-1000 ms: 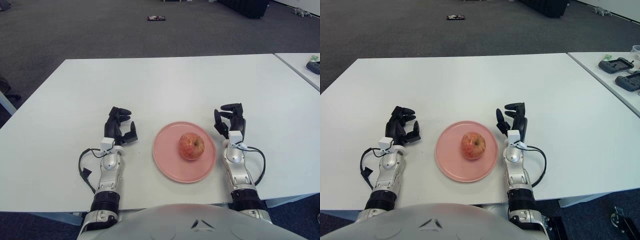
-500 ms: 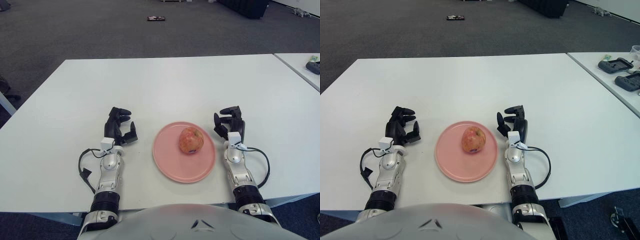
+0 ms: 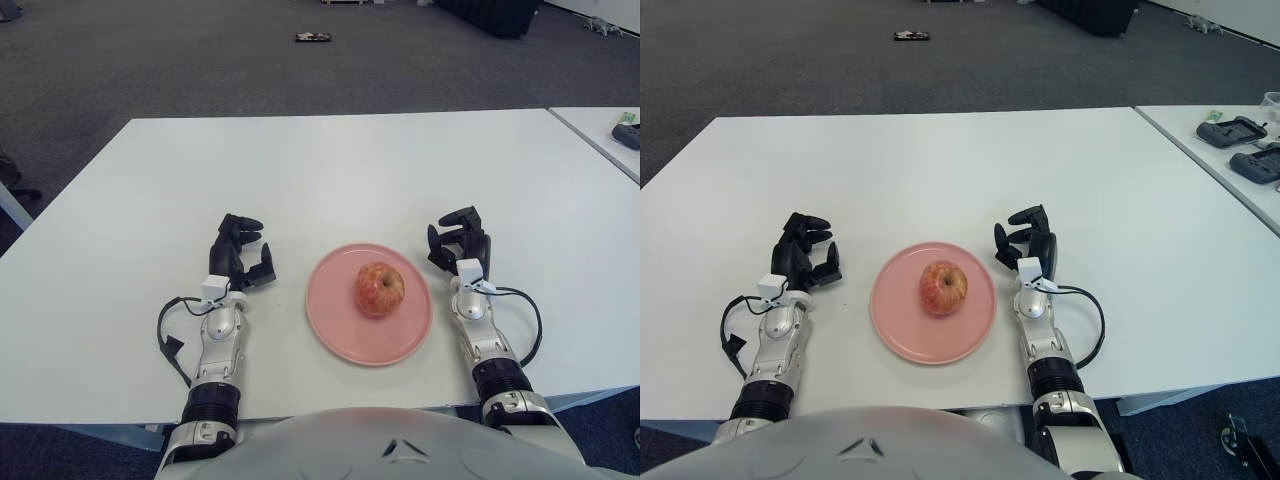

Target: Put the apple into the plate.

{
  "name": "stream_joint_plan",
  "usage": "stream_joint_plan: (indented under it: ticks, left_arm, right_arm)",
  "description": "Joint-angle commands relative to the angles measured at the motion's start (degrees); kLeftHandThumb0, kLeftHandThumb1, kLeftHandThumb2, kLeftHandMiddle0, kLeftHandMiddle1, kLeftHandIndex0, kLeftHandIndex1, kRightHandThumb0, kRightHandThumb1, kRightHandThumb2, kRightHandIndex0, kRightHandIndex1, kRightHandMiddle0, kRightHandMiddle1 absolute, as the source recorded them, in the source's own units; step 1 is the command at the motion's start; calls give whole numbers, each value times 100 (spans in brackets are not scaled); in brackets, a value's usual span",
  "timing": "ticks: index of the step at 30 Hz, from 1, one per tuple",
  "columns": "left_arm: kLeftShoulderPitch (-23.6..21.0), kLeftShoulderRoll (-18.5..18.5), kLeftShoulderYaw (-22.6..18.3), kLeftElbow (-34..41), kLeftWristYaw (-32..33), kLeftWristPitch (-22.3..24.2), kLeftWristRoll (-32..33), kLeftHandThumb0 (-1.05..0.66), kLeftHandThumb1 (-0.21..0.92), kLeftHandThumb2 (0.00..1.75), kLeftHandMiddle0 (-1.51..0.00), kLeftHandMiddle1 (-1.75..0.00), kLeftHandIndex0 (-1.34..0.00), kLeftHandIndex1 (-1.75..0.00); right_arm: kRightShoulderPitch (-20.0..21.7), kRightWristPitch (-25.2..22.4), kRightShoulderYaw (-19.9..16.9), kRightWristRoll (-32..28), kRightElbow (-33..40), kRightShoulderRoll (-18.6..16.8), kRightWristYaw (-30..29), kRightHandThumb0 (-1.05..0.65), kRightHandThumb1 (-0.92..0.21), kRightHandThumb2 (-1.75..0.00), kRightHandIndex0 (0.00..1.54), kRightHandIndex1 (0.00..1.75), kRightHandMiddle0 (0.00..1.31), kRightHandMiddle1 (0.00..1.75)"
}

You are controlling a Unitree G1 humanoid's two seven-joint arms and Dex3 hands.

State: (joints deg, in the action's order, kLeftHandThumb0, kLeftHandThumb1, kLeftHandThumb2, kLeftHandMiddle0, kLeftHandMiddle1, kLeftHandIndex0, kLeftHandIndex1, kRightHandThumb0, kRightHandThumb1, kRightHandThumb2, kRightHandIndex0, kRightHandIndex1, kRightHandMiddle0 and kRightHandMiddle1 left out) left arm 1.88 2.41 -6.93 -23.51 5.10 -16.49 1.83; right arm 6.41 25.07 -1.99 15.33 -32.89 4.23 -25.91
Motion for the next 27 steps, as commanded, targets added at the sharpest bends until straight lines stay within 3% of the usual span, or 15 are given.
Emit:
stream_joint_plan:
  ticks: [1, 21, 27]
  left_arm:
    - [216, 27, -23, -204, -10, 167, 53, -1, 24, 143, -66, -175, -45, -174]
    - [240, -27, -29, -162, -85, 191, 58, -1, 24, 143, -66, -175, -45, -174]
    - [280, -20, -6, -69, -57, 266, 24, -1, 25, 141, -65, -175, -44, -175]
  right_arm:
    - [-300, -195, 49, 48, -183, 79, 100, -40, -59, -98, 75, 145, 40, 175]
    - [-798, -334, 115, 17, 739, 35, 135, -40, -60, -97, 70, 145, 39, 175]
    - [-919, -219, 24, -317, 1015, -102, 285, -39, -63, -93, 65, 141, 37, 175]
